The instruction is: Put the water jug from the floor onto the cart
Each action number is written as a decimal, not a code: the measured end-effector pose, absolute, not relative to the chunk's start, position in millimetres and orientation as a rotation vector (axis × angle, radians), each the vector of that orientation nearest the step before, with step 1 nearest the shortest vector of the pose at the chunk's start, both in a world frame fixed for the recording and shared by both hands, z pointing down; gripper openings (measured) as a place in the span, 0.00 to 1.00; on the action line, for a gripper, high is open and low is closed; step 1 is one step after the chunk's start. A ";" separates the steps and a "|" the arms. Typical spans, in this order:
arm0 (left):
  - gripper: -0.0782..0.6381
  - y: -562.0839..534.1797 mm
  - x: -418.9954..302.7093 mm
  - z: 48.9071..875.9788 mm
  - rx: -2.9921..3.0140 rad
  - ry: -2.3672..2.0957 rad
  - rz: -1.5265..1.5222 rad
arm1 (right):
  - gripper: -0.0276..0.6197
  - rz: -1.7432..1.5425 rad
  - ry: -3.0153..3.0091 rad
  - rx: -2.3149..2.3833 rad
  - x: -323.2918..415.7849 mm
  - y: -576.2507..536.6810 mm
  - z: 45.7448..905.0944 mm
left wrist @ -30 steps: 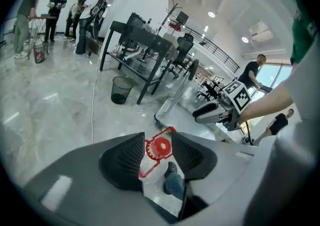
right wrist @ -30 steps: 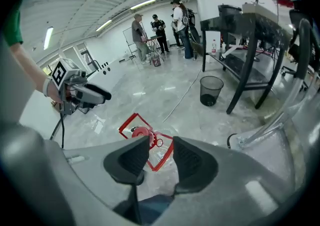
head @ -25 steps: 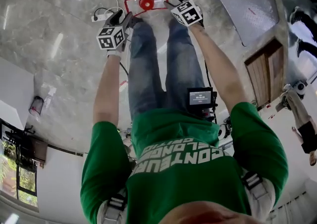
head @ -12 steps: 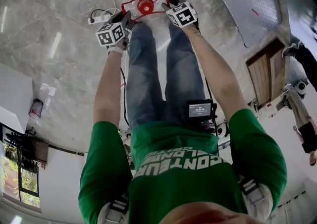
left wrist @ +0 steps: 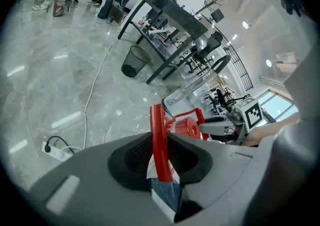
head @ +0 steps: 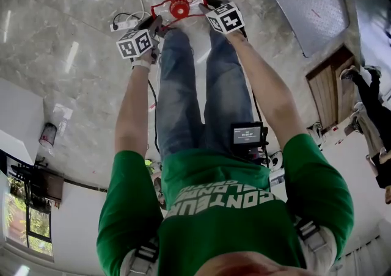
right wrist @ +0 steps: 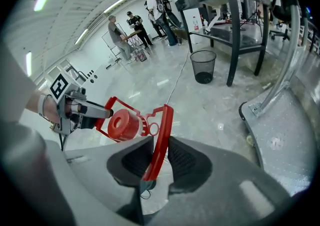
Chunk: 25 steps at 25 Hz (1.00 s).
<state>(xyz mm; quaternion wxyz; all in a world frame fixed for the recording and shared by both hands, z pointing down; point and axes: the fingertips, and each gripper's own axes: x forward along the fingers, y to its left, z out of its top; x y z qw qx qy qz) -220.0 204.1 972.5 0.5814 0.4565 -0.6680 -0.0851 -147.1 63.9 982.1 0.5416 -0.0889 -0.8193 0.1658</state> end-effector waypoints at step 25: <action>0.25 102.1 -235.7 646.8 1.560 -1.574 -0.332 | 0.14 0.477 -2.300 0.030 -140.4 -23.9 655.6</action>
